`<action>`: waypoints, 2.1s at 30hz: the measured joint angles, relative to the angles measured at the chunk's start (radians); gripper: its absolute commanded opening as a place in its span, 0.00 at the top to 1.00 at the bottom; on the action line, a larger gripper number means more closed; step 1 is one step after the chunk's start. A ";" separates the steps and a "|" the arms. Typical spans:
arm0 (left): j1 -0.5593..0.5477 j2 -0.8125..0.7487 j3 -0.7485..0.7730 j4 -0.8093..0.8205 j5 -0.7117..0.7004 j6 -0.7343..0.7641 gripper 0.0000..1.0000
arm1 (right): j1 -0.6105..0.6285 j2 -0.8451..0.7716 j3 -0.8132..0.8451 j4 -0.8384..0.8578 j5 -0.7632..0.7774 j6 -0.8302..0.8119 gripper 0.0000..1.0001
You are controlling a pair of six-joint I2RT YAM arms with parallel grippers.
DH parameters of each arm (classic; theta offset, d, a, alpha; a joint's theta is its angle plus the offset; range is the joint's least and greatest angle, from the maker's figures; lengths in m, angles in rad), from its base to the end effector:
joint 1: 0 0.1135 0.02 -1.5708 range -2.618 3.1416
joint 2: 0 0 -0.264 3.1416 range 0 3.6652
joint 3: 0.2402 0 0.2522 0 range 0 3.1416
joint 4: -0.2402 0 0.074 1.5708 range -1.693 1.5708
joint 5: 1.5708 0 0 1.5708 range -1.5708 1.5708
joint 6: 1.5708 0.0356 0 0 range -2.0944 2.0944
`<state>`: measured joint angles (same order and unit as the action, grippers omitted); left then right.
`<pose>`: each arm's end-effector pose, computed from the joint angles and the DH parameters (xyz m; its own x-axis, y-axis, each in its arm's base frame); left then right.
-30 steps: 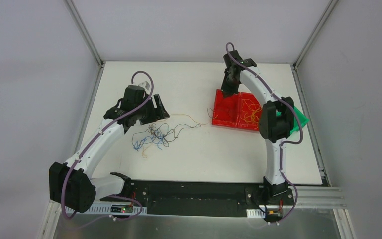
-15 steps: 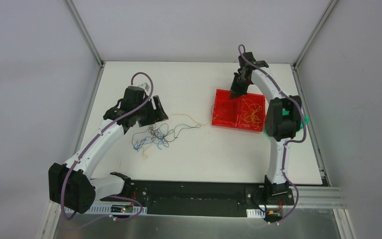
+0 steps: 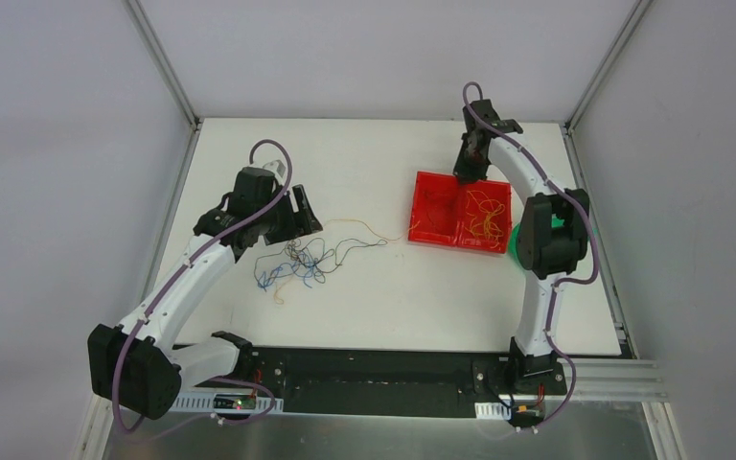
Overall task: Untangle the cables
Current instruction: Place the cable in the bin.
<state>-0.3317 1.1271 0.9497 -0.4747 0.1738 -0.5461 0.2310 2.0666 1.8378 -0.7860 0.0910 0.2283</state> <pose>0.2297 -0.0856 0.3016 -0.7244 -0.2915 -0.6247 0.0872 0.8602 -0.5025 0.4442 0.1011 0.2556 -0.8464 0.0325 -0.5316 0.0105 0.9990 0.0443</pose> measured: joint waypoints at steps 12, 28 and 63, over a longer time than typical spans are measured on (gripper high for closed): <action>0.000 0.000 0.001 -0.016 0.000 0.007 0.29 | 0.148 -0.058 -0.179 0.098 0.055 0.002 1.00; 0.000 0.000 0.001 -0.026 0.002 0.011 0.29 | 0.136 -0.045 -0.252 0.125 -0.009 0.106 0.72; -0.247 0.133 -0.006 0.012 0.008 0.085 0.29 | 0.228 -0.878 -0.871 0.187 -0.032 0.197 0.01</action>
<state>-0.5785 1.2602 0.9440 -0.4625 0.1822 -0.4610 0.4591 1.1885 0.9672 -0.5991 0.0586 0.4255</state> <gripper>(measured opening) 0.711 0.991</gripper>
